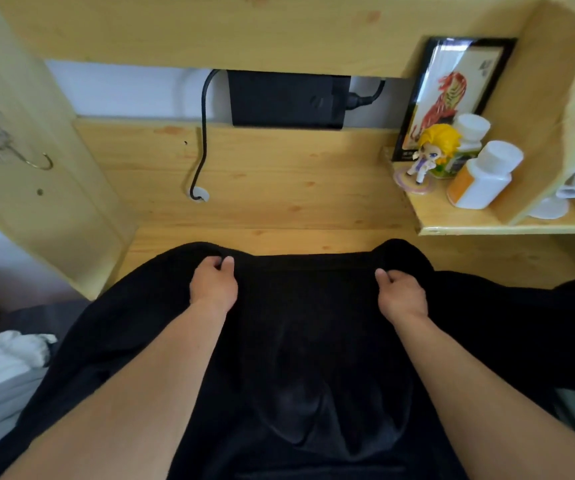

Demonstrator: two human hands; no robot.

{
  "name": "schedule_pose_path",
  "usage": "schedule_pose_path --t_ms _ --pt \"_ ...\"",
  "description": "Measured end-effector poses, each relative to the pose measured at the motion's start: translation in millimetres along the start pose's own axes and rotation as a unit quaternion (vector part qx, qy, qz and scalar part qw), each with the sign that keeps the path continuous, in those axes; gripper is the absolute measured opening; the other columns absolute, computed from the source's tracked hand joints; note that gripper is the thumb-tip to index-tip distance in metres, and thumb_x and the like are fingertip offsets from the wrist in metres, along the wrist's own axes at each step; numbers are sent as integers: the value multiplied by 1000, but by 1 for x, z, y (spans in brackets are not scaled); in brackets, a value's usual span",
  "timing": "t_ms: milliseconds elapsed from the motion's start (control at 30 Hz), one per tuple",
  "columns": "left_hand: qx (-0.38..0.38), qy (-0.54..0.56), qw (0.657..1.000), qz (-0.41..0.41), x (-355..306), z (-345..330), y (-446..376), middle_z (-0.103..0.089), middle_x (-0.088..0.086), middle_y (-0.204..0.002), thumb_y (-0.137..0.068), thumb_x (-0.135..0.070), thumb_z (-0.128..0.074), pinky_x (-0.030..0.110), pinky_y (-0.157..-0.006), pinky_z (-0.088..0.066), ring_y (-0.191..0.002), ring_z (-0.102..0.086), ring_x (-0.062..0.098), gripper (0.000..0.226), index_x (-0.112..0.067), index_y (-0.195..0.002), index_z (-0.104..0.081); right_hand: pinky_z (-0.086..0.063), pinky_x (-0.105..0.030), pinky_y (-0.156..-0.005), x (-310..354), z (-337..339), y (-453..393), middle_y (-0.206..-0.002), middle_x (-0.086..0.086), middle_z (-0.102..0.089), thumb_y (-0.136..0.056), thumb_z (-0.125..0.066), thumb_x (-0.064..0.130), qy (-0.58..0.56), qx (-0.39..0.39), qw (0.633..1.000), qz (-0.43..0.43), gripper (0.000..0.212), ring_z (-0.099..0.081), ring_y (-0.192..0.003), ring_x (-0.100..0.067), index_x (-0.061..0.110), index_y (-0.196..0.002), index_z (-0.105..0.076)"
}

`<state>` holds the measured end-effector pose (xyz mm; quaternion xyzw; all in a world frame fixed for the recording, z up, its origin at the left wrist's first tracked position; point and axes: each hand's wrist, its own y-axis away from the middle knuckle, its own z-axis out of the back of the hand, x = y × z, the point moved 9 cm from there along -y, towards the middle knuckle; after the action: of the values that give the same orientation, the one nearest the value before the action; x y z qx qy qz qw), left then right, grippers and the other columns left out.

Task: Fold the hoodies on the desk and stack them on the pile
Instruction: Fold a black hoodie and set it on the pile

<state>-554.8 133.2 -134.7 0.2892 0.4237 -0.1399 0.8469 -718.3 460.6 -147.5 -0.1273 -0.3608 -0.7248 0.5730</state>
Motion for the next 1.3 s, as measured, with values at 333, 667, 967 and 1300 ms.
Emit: schedule_pose_path --t_ms 333,667,967,1300 --pt "156 -496 801 -297 55 -39 108 17 -1 -170 -96 -70 1 56 -126 -6 -156 17 28 63 -52 -155 18 -50 -38 -79 -6 -10 41 -108 -15 -65 -108 -35 42 59 57 997 2 42 -60 -87 -26 10 -112 -62" --pt "13 -269 963 -8 62 29 48 -53 12 -130 -96 -57 -56 54 -100 -47 -121 -49 34 50 -14 -120 -61 -38 -56 -111 -16 -30 51 -129 -11 -61 -97 -53 49 -60 60 995 -60 55 -55 -122 -36 15 -139 -53" --pt "-56 -256 960 -94 -1 30 13 -51 10 -131 -108 -35 -43 56 -101 -37 -126 -44 35 26 -20 -127 -54 -48 -55 -101 -42 -55 30 -116 8 -68 -64 -52 85 -158 85 981 -80 69 -62 -112 -29 47 -121 -64" --pt "8 -402 876 -266 7 -1 63 -11 13 -167 -105 -48 -38 54 -124 -18 -154 -13 38 65 -28 -162 -13 -45 -39 -95 11 -26 47 -144 -16 -52 -109 -42 27 -73 7 997 -2 46 -51 -131 -35 13 -152 -40"
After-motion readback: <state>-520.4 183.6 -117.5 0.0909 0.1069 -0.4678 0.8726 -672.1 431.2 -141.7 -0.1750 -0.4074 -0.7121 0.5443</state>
